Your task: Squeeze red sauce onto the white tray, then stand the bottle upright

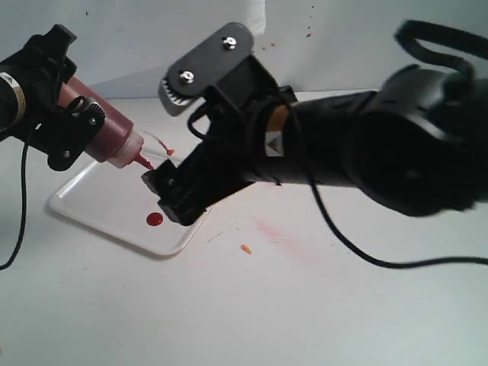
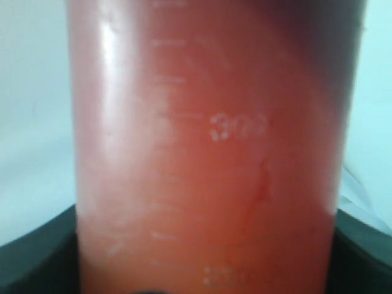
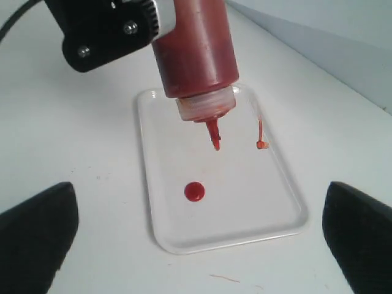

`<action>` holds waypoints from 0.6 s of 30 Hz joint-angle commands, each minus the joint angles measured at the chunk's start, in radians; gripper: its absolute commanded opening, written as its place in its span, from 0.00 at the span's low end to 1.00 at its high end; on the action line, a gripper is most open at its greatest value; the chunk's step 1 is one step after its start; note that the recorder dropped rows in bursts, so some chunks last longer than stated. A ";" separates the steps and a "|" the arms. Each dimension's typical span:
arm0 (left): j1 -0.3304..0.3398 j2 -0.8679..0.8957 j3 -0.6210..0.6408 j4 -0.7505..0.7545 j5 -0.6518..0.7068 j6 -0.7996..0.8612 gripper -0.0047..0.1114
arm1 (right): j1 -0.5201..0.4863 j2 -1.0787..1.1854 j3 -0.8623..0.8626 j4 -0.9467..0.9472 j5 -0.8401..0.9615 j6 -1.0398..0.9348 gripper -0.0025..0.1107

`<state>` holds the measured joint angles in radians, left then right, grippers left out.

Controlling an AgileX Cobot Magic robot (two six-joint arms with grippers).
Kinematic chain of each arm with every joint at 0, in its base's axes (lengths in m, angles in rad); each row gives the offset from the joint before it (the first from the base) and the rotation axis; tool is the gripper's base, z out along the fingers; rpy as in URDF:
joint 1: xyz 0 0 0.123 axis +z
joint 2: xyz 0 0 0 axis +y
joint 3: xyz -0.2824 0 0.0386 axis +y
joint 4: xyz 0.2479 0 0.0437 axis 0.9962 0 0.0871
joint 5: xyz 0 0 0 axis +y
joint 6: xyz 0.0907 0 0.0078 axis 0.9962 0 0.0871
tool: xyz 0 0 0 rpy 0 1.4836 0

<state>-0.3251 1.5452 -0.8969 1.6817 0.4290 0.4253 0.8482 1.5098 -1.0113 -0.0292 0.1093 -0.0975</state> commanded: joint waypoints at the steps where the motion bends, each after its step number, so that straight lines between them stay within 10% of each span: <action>1: -0.005 -0.005 0.002 0.025 0.021 -0.148 0.04 | -0.001 -0.191 0.198 0.048 -0.153 0.000 0.95; 13: -0.005 -0.104 0.076 0.029 0.000 -0.681 0.04 | -0.001 -0.910 0.632 0.198 -0.210 0.000 0.95; 18: -0.005 -0.272 0.105 0.029 -0.253 -1.083 0.04 | -0.001 -1.203 0.760 0.223 -0.224 0.000 0.95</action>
<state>-0.3251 1.3363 -0.7901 1.7056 0.2878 -0.4788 0.8482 0.3803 -0.2848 0.1858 -0.0897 -0.0975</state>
